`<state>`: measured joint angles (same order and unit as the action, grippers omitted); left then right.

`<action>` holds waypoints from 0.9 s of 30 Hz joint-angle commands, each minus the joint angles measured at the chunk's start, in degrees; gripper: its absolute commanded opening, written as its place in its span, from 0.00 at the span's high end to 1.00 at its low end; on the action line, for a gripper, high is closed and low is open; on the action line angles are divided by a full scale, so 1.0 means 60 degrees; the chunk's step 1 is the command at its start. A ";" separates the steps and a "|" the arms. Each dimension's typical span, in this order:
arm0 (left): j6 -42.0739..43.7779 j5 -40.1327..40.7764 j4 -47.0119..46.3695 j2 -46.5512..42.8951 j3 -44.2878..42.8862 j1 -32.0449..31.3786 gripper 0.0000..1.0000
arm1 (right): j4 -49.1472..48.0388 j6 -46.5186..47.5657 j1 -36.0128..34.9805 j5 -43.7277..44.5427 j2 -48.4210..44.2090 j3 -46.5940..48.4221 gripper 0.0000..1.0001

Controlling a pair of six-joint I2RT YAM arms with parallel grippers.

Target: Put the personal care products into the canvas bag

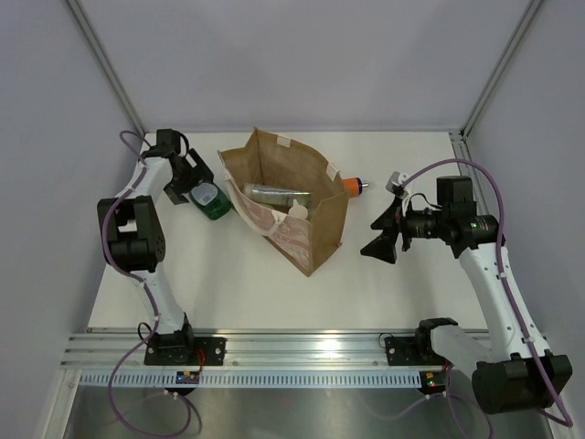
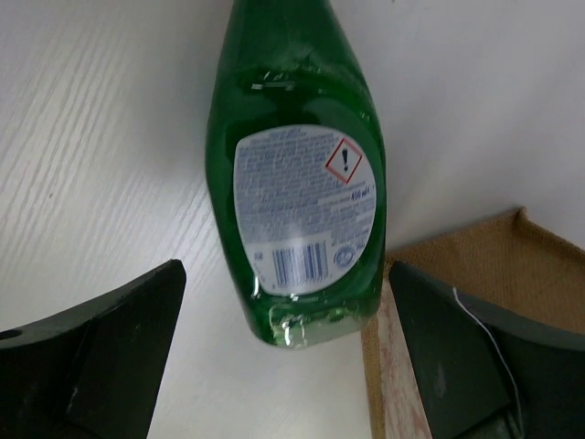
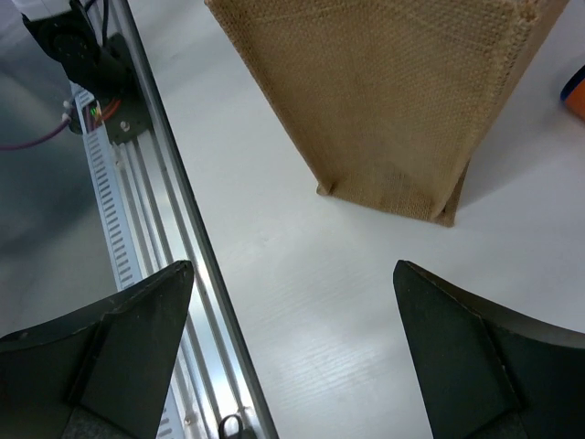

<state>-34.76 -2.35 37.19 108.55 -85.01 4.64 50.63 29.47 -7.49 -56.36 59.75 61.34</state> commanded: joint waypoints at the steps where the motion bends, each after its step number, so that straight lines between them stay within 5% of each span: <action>1: 0.0520 -0.0326 0.0626 0.0788 -0.1137 -0.0012 0.01 | -0.1506 0.0215 0.0762 -0.1679 -0.0655 -0.0741 0.01; 11: 0.0433 0.0507 0.1490 0.2224 -0.1797 -0.0392 0.01 | -0.1027 0.0844 0.1643 -0.2296 -0.0627 -0.0951 0.01; 17: -0.0109 0.2413 0.3586 0.3675 -0.3088 -0.0994 0.02 | -0.0866 0.0947 0.1702 -0.2194 -0.0583 -0.0892 0.01; 20: -0.0037 0.2370 0.3003 0.3180 -0.2286 -0.0979 0.15 | -0.0822 0.0976 0.1760 -0.2194 -0.0597 -0.0878 0.01; 21: 0.0138 0.2152 0.2885 0.3061 -0.2136 -0.0965 0.32 | -0.0836 0.0976 0.1804 -0.2208 -0.0612 -0.0878 0.00; 24: 0.0446 0.1698 0.2869 0.2827 -0.2018 -0.0965 0.53 | -0.0792 0.0991 0.1892 -0.2267 -0.0627 -0.0878 0.00; 27: 0.1306 0.0822 0.2709 0.2360 -0.1786 -0.0877 0.53 | -0.0719 0.1035 0.2023 -0.2369 -0.0656 -0.0849 0.01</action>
<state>-32.71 6.92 50.98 124.70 -98.98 -1.28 46.24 34.17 3.75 -67.81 56.31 55.27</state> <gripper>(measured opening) 0.897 0.993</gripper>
